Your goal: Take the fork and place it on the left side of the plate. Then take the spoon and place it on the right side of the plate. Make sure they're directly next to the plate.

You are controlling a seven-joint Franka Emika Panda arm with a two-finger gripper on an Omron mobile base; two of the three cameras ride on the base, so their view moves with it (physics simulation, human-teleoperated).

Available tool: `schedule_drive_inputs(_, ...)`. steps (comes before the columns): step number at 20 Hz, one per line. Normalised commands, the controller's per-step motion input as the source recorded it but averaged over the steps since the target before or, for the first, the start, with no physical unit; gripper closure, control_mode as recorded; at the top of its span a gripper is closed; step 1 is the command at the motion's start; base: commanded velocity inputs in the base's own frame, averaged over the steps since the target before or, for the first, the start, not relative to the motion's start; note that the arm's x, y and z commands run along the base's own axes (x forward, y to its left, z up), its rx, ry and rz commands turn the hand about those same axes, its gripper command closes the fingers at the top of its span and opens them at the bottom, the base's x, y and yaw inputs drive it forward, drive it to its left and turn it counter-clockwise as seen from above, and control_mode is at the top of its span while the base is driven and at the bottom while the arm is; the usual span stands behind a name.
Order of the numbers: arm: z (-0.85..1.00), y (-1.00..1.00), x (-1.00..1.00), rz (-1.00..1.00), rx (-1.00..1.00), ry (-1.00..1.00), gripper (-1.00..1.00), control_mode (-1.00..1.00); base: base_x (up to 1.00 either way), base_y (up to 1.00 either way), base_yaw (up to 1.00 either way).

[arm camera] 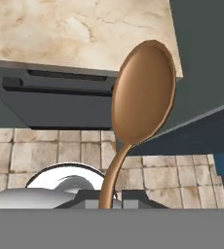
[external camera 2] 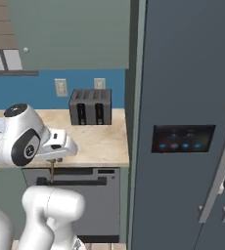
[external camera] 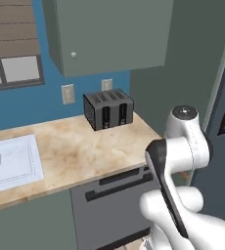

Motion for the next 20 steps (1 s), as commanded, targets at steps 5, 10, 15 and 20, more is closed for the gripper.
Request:
schedule_drive_inputs(5,0.00,0.00,0.00,0.00,0.00,0.00,1.00,1.00,-0.96,0.09,-0.02)
schedule_drive_inputs(10,0.00,0.00,0.00,0.00,0.00,0.00,1.00,1.00,-1.00,0.00,-0.10)
schedule_drive_inputs(15,0.00,0.00,0.00,0.00,0.00,0.00,1.00,1.00,-1.00,0.01,-0.26)
schedule_drive_inputs(20,0.00,0.00,0.00,0.00,0.00,0.00,1.00,1.00,-0.83,0.00,-0.48)
